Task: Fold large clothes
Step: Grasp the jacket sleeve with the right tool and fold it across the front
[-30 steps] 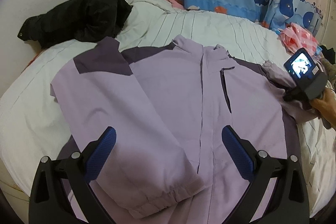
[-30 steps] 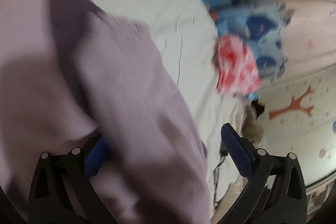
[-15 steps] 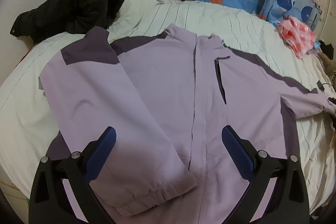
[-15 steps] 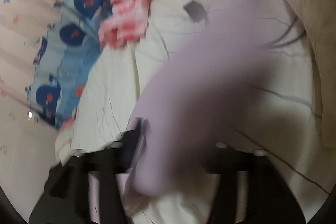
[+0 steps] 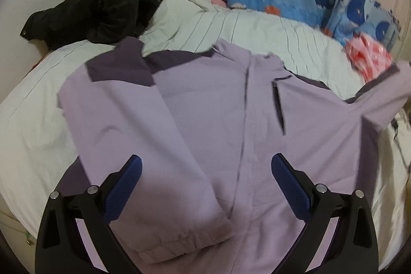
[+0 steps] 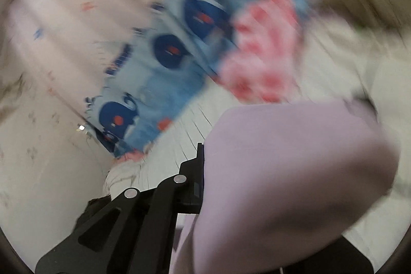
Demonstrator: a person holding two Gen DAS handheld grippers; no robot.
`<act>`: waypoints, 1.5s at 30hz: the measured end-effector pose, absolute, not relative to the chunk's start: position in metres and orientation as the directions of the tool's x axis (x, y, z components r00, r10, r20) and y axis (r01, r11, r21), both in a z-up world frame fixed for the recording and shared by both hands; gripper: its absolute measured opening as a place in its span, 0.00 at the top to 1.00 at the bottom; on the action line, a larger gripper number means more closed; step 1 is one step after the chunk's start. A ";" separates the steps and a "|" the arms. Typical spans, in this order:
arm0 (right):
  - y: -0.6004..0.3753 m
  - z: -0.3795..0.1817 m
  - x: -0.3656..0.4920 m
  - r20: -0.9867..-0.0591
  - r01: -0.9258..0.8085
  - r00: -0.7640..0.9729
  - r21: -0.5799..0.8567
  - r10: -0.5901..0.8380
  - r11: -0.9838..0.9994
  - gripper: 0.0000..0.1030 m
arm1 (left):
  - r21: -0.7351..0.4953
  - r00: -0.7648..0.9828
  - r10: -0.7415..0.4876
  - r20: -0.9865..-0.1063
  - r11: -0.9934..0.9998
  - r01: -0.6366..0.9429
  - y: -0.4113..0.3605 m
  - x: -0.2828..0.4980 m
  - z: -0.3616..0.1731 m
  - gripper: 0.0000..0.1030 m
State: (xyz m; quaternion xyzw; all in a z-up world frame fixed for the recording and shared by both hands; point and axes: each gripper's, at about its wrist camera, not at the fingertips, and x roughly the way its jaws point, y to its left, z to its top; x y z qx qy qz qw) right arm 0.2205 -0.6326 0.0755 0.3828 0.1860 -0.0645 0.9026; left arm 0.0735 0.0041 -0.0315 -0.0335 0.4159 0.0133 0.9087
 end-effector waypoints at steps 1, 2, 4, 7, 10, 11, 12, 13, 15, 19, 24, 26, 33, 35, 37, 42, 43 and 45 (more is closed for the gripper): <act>-0.639 0.075 0.232 -0.393 0.276 0.919 0.666 0.012 0.693 0.95 | -0.061 0.653 -0.009 -0.757 0.996 -0.057 0.002 0.074 -0.032 0.06; -0.653 0.062 0.244 -0.434 0.339 0.901 0.662 -0.027 0.669 0.95 | -0.077 0.643 -0.022 -0.765 0.995 -0.057 -0.004 0.075 -0.037 0.06; -0.674 0.023 0.262 -0.553 0.461 0.832 0.639 -0.049 0.615 0.93 | -0.093 0.621 -0.044 -0.783 0.995 -0.045 -0.013 0.078 -0.045 0.06; -0.699 -0.073 0.237 -0.759 0.673 0.650 0.569 -0.011 0.472 0.87 | -0.076 0.591 -0.061 -0.804 0.997 0.000 -0.027 0.074 -0.050 0.06; -0.679 -0.102 0.178 -0.722 0.621 0.688 0.634 0.067 0.462 0.78 | -0.064 0.608 -0.074 -0.791 0.997 0.039 -0.025 0.058 -0.035 0.06; -0.658 -0.103 0.150 -0.694 0.559 0.709 0.660 0.123 0.502 0.74 | -0.050 0.626 -0.066 -0.777 0.998 0.043 -0.018 0.048 -0.026 0.06; -0.636 -0.102 0.124 -0.665 0.496 0.725 0.685 0.179 0.534 0.65 | -0.039 0.636 -0.056 -0.770 0.998 0.040 -0.013 0.041 -0.020 0.06; -0.613 -0.099 0.098 -0.644 0.440 0.730 0.699 0.229 0.563 0.55 | -0.030 0.644 -0.045 -0.764 0.999 0.034 -0.005 0.034 -0.014 0.06; -0.558 -0.096 0.045 -0.644 0.337 0.687 0.692 0.336 0.638 0.39 | -0.023 0.647 -0.025 -0.762 1.000 0.011 0.012 0.021 -0.005 0.06; -0.462 -0.100 -0.019 -0.639 0.181 0.531 0.727 0.556 0.662 0.38 | -0.044 0.625 -0.009 -0.781 0.998 -0.040 0.041 -0.008 0.004 0.06; -0.447 -0.048 -0.078 -0.612 0.197 0.706 0.654 0.357 0.731 0.38 | -0.060 0.655 -0.022 -0.755 0.998 -0.035 0.064 -0.051 0.019 0.06; -0.475 -0.013 -0.094 -0.556 0.321 0.831 0.502 0.015 0.803 0.38 | -0.066 0.654 -0.023 -0.757 0.997 -0.041 0.073 -0.062 0.021 0.06; -0.531 -0.013 -0.110 -0.495 0.338 0.861 0.727 0.115 0.597 0.28 | -0.107 0.657 -0.028 -0.754 0.991 -0.080 0.110 -0.087 0.016 0.06; -0.549 -0.051 -0.114 -0.479 0.352 0.848 0.828 0.225 0.436 0.22 | -0.133 0.628 -0.038 -0.777 0.985 -0.105 0.120 -0.086 0.004 0.06; -0.563 -0.081 -0.106 -0.441 0.364 0.857 0.884 0.267 0.293 0.22 | -0.165 0.599 -0.062 -0.798 0.979 -0.117 0.124 -0.081 -0.006 0.06; -0.601 -0.107 -0.045 -0.333 0.322 0.925 0.942 0.183 0.092 0.22 | -0.141 0.597 -0.050 -0.801 0.984 -0.107 0.112 -0.070 -0.009 0.06; -0.613 -0.106 -0.030 -0.323 0.317 0.942 0.945 0.086 0.077 0.22 | -0.144 0.596 -0.055 -0.801 0.984 -0.102 0.108 -0.065 -0.010 0.06; -0.625 -0.092 0.016 -0.389 0.378 0.921 0.908 0.028 0.179 0.30 | -0.153 0.587 -0.067 -0.807 0.983 -0.098 0.102 -0.056 -0.013 0.06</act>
